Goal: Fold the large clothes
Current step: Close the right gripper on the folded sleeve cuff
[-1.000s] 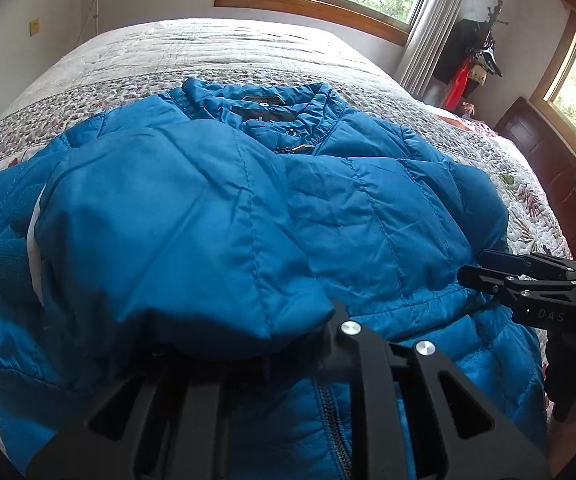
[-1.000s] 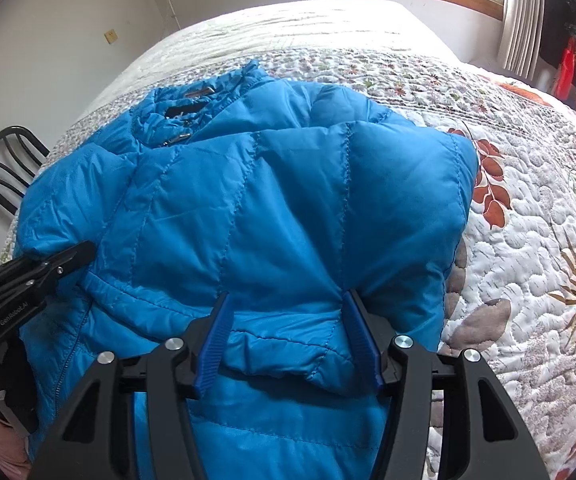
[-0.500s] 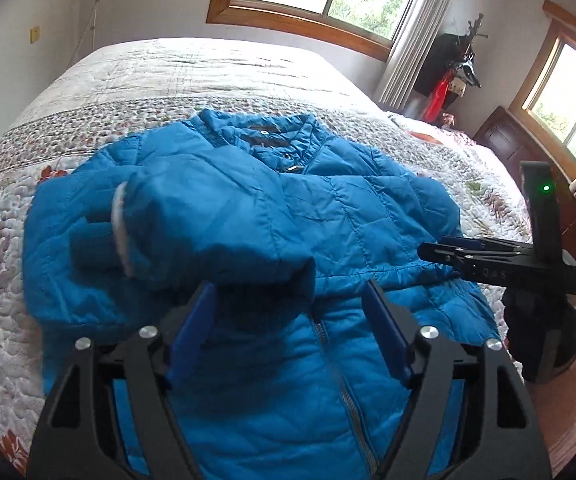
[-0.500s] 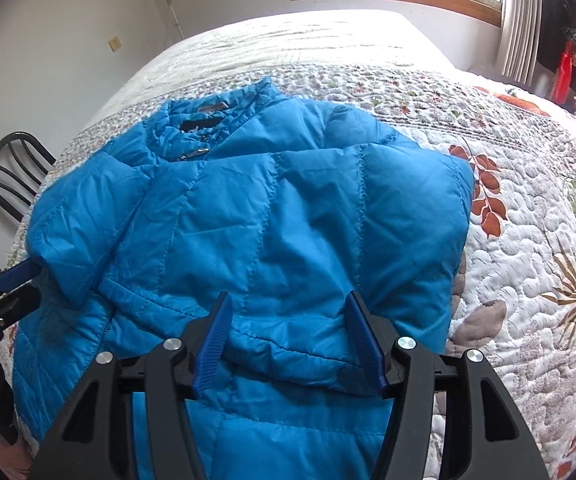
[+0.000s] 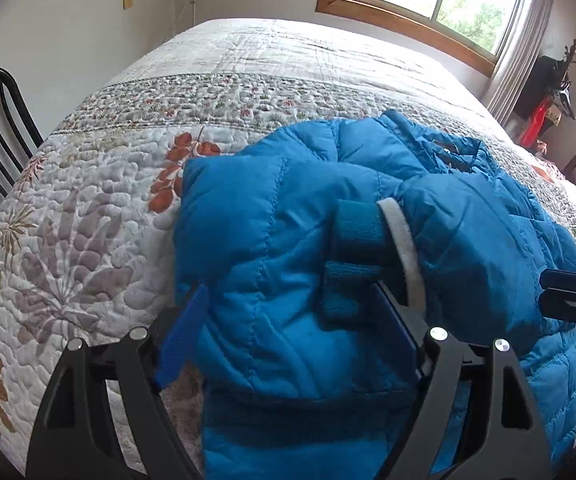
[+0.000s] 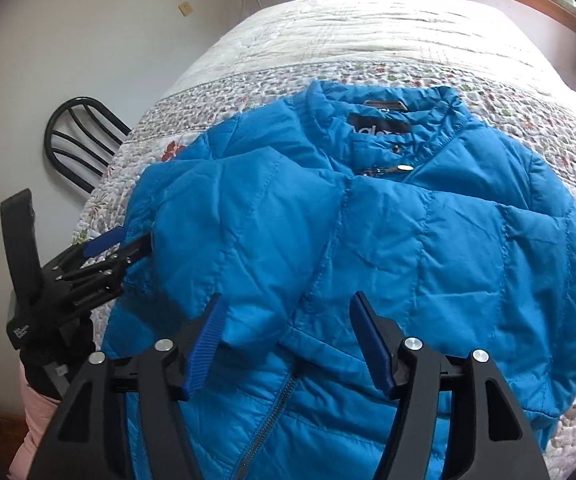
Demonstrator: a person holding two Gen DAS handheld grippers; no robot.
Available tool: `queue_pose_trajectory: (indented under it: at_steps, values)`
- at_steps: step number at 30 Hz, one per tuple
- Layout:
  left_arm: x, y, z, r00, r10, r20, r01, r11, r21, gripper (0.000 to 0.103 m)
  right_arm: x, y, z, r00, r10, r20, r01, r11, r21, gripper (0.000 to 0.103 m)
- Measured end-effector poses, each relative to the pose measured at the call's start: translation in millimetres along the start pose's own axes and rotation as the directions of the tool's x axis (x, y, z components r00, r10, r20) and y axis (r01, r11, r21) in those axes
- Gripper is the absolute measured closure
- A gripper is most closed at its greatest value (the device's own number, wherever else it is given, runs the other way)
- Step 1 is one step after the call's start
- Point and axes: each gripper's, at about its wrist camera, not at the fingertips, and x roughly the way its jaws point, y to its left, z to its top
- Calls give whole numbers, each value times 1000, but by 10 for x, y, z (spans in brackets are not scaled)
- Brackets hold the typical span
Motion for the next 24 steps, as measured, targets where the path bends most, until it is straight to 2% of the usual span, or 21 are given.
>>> queue_pose_trajectory:
  at_steps: [3,5,8,10,14,19,21,24]
  values:
    - [48,23,-18,1000,-22,5,22,1000,-3,22,204,91,99,999,0,-40,-1,1000,-10,38]
    - [26,56,-10,999,-39,7,40,999,-17,22,320,108,129,998,3,-64,-3,1000,-3,66]
    - [-67,68,-14,998,-54,26,55,998,-31,22,270,135,92,999,-39,-27,38,999,-29,88]
    - [-144,54,-6,997,-65,42,66,997,-32,22,129,99,61,999,-43,11,43,999,-28,93]
    - [-261,-84,30,992,-108,61,109,994,-4,22,-191,-118,-25,997,-51,60,50,998,23,93]
    - [-86,-298,85,983,-183,3,183,983,17,23,-174,-475,-113,993,-116,16,114,987,110,93]
    - [58,-373,87,988,-155,-23,155,987,28,24,-50,-597,-150,993,-120,-17,122,984,131,91]
    - [195,-439,43,992,-123,-37,125,990,64,24,15,-686,-176,991,-127,-29,130,983,133,82]
